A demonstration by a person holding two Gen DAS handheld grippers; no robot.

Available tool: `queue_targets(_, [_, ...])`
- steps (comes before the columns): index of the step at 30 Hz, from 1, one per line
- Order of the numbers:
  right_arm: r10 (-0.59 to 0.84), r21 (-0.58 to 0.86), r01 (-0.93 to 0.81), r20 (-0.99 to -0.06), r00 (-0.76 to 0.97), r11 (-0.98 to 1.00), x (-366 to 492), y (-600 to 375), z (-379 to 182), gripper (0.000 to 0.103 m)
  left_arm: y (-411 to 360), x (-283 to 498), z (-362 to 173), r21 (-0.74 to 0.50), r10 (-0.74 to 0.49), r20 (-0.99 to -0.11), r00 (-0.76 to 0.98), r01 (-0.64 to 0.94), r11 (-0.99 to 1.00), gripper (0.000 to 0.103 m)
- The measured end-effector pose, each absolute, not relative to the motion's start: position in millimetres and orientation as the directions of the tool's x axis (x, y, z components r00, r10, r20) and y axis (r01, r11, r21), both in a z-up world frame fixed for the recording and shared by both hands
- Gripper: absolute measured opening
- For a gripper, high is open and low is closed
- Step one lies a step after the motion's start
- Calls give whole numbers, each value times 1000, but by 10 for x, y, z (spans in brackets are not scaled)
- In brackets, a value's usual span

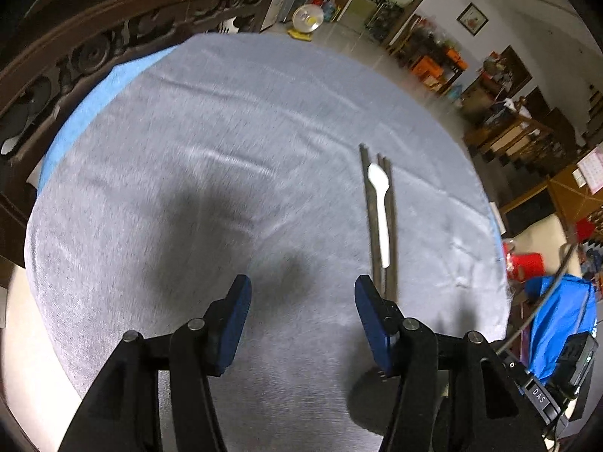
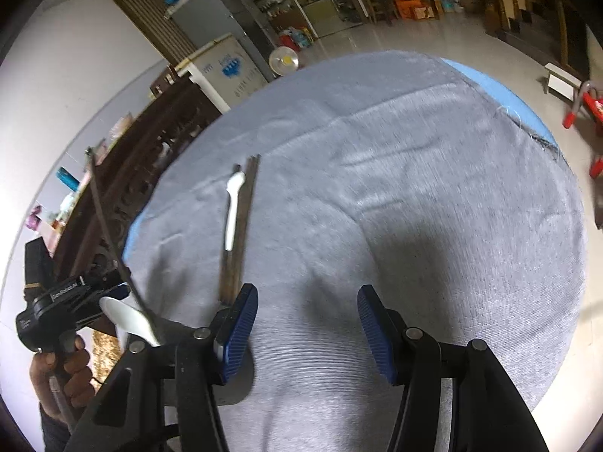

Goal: Organize utensils
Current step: 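Move the left tool to the second white spoon and grasp it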

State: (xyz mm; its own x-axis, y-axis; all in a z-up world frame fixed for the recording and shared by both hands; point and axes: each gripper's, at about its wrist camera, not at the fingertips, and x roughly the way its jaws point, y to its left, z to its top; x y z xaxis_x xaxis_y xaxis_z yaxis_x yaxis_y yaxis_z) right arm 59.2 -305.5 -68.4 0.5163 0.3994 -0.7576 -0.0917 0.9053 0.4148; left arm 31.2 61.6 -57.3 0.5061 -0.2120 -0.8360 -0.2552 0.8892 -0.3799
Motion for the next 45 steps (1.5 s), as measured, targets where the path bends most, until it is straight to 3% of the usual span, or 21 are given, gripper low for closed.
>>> queue_targets(8, [378, 384, -95, -782, 495, 918, 699, -2987, -861, 59, 527, 545, -735, -335, -207, -874, 440, -237, 912, 58])
queue_targets(17, [391, 396, -92, -794, 466, 914, 813, -2985, -970, 59, 175, 1519, -829, -344, -272, -907, 322, -191, 919, 58])
queue_targets(22, [399, 405, -86, -800, 449, 910, 918, -3026, -1041, 59, -62, 1993, -904, -302, -247, -929, 277, -180, 936, 57])
queue_targets(29, [415, 424, -85, -796, 441, 902, 1048, -3071, -1065, 59, -244, 2325, -1058, -266, -224, -948, 224, -180, 947, 46])
queue_targets(31, [418, 425, -88, -795, 441, 901, 1074, -3074, -1061, 59, -260, 2361, -1108, -246, -207, -956, 208, -181, 952, 22])
queue_targets(33, [421, 427, -92, -794, 439, 900, 1102, -3075, -1060, 59, -256, 2374, -1100, -238, -199, -956, 215, -173, 956, 11])
queue_targets(45, [441, 432, -118, -805, 398, 894, 1425, -3035, -912, 59, 310, 1927, -986, -279, -259, -946, 195, -81, 957, 11])
